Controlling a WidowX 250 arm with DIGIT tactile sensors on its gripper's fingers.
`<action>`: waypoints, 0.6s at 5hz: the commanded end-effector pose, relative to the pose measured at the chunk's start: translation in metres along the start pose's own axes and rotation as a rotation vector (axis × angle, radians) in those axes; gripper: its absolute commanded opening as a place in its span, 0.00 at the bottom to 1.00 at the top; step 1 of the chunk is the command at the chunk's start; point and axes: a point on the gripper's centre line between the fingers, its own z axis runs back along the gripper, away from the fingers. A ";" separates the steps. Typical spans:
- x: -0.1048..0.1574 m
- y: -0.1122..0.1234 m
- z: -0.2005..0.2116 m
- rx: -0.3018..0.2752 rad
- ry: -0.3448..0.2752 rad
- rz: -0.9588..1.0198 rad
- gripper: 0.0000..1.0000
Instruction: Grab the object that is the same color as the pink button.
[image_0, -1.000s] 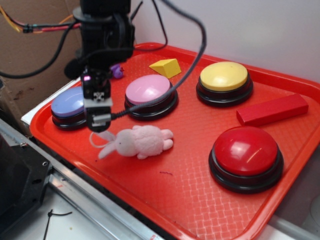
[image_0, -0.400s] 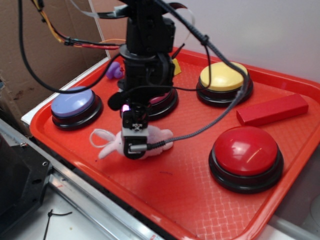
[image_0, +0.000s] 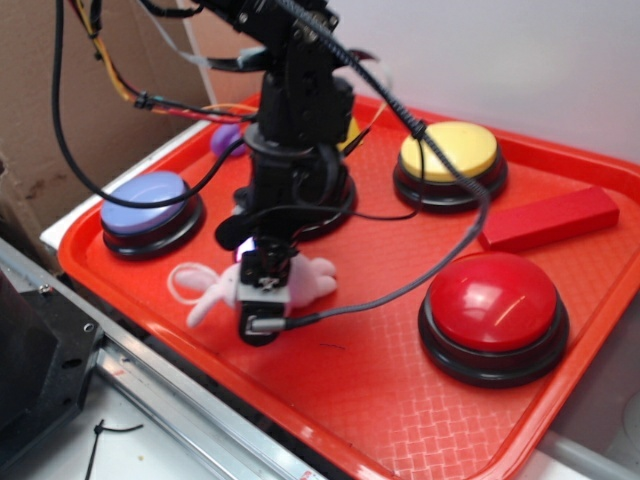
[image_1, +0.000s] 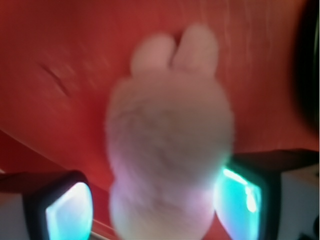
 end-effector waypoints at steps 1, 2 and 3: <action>-0.008 -0.005 -0.010 -0.012 -0.001 0.008 0.00; -0.018 -0.006 0.021 0.008 -0.051 0.037 0.00; -0.060 -0.008 0.058 0.042 -0.154 0.310 0.00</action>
